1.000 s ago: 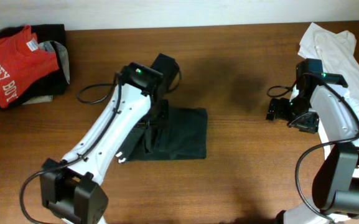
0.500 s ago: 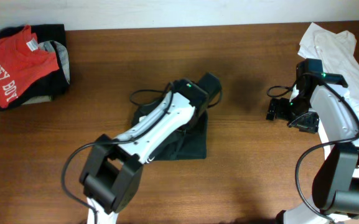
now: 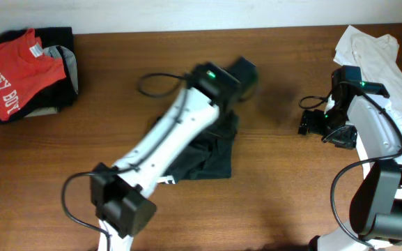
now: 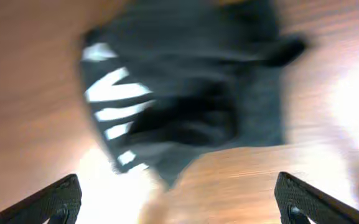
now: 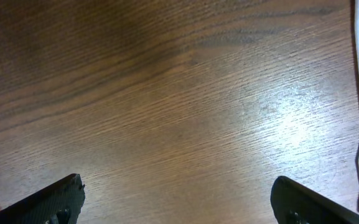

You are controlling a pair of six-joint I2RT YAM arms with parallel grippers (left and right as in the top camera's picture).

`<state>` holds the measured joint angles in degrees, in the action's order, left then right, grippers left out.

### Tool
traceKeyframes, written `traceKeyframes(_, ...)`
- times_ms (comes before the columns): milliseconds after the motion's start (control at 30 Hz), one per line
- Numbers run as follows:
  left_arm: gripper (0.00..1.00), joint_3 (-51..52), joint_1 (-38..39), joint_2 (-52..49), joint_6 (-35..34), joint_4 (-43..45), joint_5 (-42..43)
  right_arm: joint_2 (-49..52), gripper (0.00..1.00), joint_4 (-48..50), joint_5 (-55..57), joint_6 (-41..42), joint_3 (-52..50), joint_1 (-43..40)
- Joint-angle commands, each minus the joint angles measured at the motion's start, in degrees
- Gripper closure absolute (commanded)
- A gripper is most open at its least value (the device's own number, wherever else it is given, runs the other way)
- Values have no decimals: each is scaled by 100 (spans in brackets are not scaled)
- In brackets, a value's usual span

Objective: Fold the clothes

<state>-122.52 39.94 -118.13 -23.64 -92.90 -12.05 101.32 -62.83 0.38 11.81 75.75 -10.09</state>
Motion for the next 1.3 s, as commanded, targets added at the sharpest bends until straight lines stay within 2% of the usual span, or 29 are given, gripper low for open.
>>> traceKeyframes(0,1,24,-1012,94,-249,-382,-251,-31,1,-9,9,7,55,-7)
traceKeyframes(100,1,166,-1766,87,-225,-382,114,-31,1,-7,9,7,55,-7)
traceKeyframes(133,1,282,-1910,87,-9,-382,345,-31,1,-7,9,7,55,-7)
traceKeyframes(267,1,1064,-2052,87,66,-157,439,-31,1,-7,9,7,55,-7)
traceKeyframes(333,1,1296,-2079,87,415,179,728,-31,1,-7,9,7,55,-7)
traceKeyframes(433,1,1427,-2385,87,1296,365,1567,-31,1,-7,9,7,55,-7)
traceKeyframes(500,1,1478,-2559,87,1488,446,1862,-31,1,-7,9,7,55,-7)
traceKeyframes(600,1,1720,-2494,87,2177,629,2798,-31,1,-7,9,7,55,-7)
traceKeyframes(667,1,2111,-2389,87,2177,831,2815,-31,1,-7,9,7,55,-7)
traceKeyframes(767,1,3032,-2227,87,2177,1443,3442,-31,1,-7,9,7,55,-7)
traceKeyframes(833,1,3359,-2096,87,2179,1659,3547,-31,1,-7,9,7,55,-7)
traceKeyframes(867,4,3410,-1996,87,2184,1707,3545,-31,1,-7,9,7,55,-7)
traceKeyframes(933,28,3410,-1827,94,2199,1805,3545,-31,1,-7,9,7,55,-7)
traceKeyframes(967,49,3410,-1700,94,2199,1845,3545,-31,1,-7,9,7,55,-7)
traceKeyframes(1000,64,3407,-1620,94,2197,1873,3545,-31,1,-7,9,7,55,-7)
traceKeyframes(1033,83,3397,-1521,98,2194,1873,3545,-31,1,-7,9,7,55,-7)
traceKeyframes(1133,83,3397,-1342,343,2194,1873,3547,-31,1,-7,9,7,55,-7)
traceKeyframes(1233,73,3397,-1080,654,2194,1875,3891,-31,1,-7,9,7,55,-7)
traceKeyframes(1267,73,3401,-942,649,2190,1878,3976,-31,1,-7,9,7,55,-7)
